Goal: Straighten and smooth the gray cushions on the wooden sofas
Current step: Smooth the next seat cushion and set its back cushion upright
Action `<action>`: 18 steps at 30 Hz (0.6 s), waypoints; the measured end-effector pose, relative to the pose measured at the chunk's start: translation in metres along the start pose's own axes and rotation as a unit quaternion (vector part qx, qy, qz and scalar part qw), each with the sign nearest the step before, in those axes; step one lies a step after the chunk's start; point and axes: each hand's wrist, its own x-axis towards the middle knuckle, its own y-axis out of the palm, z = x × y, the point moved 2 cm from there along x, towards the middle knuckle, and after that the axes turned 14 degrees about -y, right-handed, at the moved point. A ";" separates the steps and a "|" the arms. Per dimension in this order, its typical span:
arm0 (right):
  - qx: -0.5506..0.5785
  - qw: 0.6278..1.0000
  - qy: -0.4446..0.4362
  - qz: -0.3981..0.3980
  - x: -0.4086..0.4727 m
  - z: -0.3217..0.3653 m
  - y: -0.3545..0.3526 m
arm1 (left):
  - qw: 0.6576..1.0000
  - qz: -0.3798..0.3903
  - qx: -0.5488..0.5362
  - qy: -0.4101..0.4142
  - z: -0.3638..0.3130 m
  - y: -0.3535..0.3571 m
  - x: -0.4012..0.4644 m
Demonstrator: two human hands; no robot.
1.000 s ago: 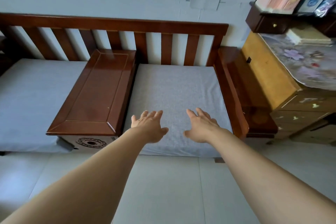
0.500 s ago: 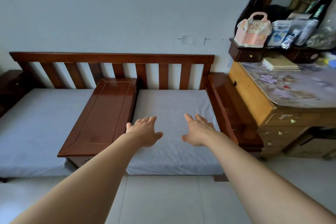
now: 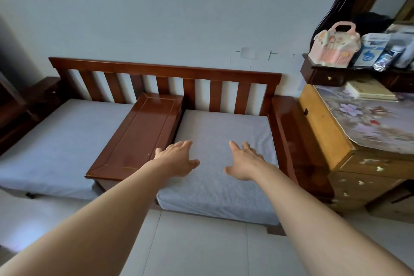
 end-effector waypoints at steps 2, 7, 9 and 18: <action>-0.005 1.000 -0.010 0.004 0.003 0.002 0.001 | 1.000 -0.002 -0.004 -0.011 0.003 0.001 -0.004; -0.021 0.998 -0.051 0.009 0.017 0.027 0.001 | 0.999 -0.017 -0.016 -0.046 0.025 0.001 -0.010; -0.027 0.997 -0.072 0.010 0.023 0.045 0.002 | 0.997 -0.022 -0.029 -0.064 0.042 -0.001 -0.012; -0.060 0.987 -0.149 -0.004 0.062 0.167 0.018 | 0.987 -0.051 -0.069 -0.139 0.169 -0.024 -0.022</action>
